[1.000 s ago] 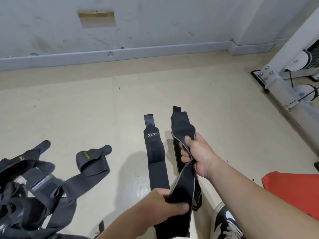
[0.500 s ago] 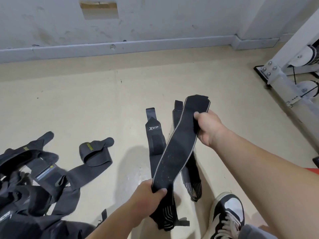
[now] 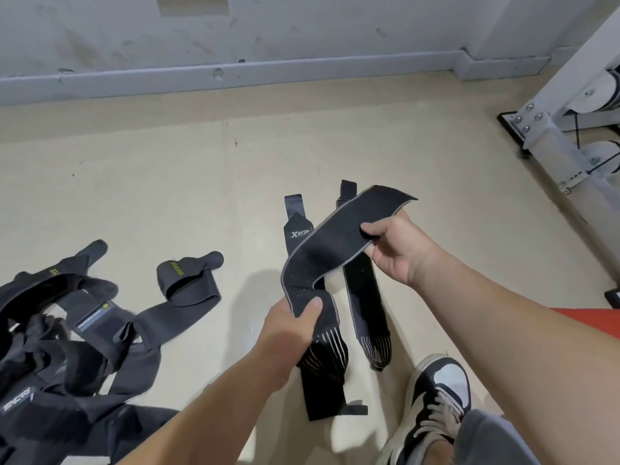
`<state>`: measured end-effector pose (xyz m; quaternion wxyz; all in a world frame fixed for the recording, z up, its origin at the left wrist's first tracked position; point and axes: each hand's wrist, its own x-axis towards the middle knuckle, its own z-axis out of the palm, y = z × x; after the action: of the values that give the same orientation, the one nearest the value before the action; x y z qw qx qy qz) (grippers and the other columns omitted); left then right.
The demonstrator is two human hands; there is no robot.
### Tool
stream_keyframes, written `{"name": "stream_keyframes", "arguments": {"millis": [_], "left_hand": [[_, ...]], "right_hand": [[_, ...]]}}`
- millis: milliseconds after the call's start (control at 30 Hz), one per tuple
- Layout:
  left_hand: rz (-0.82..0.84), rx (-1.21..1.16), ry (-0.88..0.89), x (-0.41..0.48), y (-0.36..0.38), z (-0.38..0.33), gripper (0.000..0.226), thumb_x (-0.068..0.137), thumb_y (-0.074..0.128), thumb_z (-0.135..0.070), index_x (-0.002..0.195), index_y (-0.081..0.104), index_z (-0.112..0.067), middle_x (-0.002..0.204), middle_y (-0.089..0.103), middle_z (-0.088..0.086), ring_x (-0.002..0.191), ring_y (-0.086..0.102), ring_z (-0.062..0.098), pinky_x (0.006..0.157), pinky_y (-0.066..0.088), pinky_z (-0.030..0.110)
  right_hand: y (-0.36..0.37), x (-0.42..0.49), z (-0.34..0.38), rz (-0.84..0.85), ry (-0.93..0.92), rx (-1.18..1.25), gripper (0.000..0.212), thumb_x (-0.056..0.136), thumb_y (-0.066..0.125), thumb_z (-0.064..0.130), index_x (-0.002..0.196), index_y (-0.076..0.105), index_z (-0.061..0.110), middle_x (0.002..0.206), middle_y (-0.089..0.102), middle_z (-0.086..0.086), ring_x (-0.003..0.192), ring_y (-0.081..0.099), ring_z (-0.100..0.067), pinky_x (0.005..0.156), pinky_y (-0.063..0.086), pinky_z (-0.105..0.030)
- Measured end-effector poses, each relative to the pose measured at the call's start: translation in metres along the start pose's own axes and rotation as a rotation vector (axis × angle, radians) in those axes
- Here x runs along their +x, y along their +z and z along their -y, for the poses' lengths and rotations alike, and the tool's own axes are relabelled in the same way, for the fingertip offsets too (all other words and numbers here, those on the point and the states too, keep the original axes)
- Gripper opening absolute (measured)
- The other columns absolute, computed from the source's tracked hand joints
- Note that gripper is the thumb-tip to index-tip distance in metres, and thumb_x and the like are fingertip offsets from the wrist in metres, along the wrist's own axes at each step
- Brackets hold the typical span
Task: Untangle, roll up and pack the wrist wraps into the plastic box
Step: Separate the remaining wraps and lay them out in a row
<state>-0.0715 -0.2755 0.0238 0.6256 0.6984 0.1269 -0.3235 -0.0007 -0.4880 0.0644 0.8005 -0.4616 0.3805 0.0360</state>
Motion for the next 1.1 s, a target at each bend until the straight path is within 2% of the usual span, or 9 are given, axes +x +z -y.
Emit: {"name": "stream_keyframes", "arguments": {"millis": [100,200,300,500,600,767,900,1000,1100], "left_hand": [[0.011,0.067,-0.012,0.002,0.0,-0.005,0.012,0.105,0.063,-0.03,0.109,0.074,-0.026,0.095,0.082,-0.011,0.085,0.077,0.005,0.075,0.055,0.023],[0.074,0.171,-0.078,-0.005,0.001,-0.005,0.025,0.102,0.063,-0.04,0.111,0.073,-0.02,0.098,0.08,-0.006,0.091,0.076,0.014,0.08,0.059,0.03],[0.18,0.344,-0.206,-0.007,0.008,0.003,0.048,0.1,0.054,-0.054,0.095,0.064,-0.008,0.087,0.061,0.001,0.094,0.062,0.023,0.087,0.051,0.039],[0.195,0.466,-0.248,0.003,0.025,0.019,0.023,0.103,0.047,-0.017,0.084,0.059,-0.016,0.082,0.06,-0.003,0.069,0.056,0.01,0.06,0.048,0.017],[0.181,0.393,-0.248,0.019,0.035,0.018,0.018,0.097,0.053,-0.015,0.105,0.069,-0.017,0.101,0.076,0.004,0.092,0.072,0.018,0.087,0.062,0.032],[0.142,0.291,-0.168,0.07,0.06,0.009,0.02,0.1,0.053,-0.011,0.097,0.062,-0.028,0.09,0.069,-0.013,0.079,0.065,0.004,0.067,0.05,0.014],[0.201,0.169,-0.168,0.111,0.085,0.017,0.016,0.099,0.056,-0.016,0.105,0.066,-0.027,0.102,0.076,-0.003,0.097,0.072,0.017,0.097,0.06,0.036],[0.163,0.145,-0.223,0.133,0.095,0.028,0.013,0.101,0.059,-0.016,0.108,0.064,-0.025,0.101,0.074,0.001,0.085,0.068,0.013,0.078,0.057,0.023],[0.115,0.172,-0.293,0.145,0.098,0.046,0.024,0.096,0.063,-0.01,0.112,0.057,-0.027,0.104,0.074,0.003,0.096,0.074,0.017,0.088,0.062,0.031]], "right_hand": [[0.002,-0.005,-0.008,0.001,0.057,-0.045,0.043,0.101,0.045,-0.013,0.14,0.059,-0.001,0.131,0.072,-0.02,0.116,0.073,-0.032,0.086,0.065,-0.039],[0.003,-0.008,-0.016,0.002,0.06,-0.136,0.046,0.102,0.039,-0.009,0.133,0.061,0.015,0.123,0.076,-0.012,0.105,0.076,-0.03,0.084,0.065,-0.05],[0.001,-0.01,-0.018,-0.086,0.036,-0.235,0.054,0.092,0.035,-0.01,0.121,0.059,0.028,0.109,0.072,-0.006,0.085,0.07,-0.026,0.072,0.059,-0.037],[0.003,0.007,-0.003,-0.095,-0.013,-0.476,0.065,0.088,0.035,-0.005,0.13,0.059,0.037,0.101,0.073,-0.004,0.073,0.066,-0.022,0.047,0.051,-0.021],[0.011,0.032,0.003,-0.103,-0.014,-0.573,0.06,0.09,0.037,-0.004,0.128,0.062,0.036,0.112,0.075,-0.004,0.076,0.066,-0.021,0.049,0.051,-0.019],[0.015,0.088,0.015,-0.012,-0.041,-0.728,0.085,0.091,0.036,-0.01,0.15,0.045,0.051,0.118,0.068,0.013,0.087,0.064,-0.01,0.046,0.046,-0.012],[0.005,0.143,0.019,-0.01,-0.054,-0.793,0.088,0.091,0.043,-0.01,0.157,0.04,0.048,0.137,0.061,0.006,0.089,0.062,-0.009,0.059,0.051,-0.02],[-0.015,0.175,0.009,-0.082,-0.047,-0.813,0.082,0.092,0.048,-0.006,0.155,0.042,0.046,0.127,0.064,0.004,0.088,0.064,-0.008,0.066,0.05,-0.021],[-0.037,0.196,-0.016,-0.136,-0.022,-0.852,0.067,0.093,0.05,-0.006,0.147,0.053,0.033,0.117,0.068,0.001,0.095,0.067,-0.017,0.077,0.055,-0.027]]}}
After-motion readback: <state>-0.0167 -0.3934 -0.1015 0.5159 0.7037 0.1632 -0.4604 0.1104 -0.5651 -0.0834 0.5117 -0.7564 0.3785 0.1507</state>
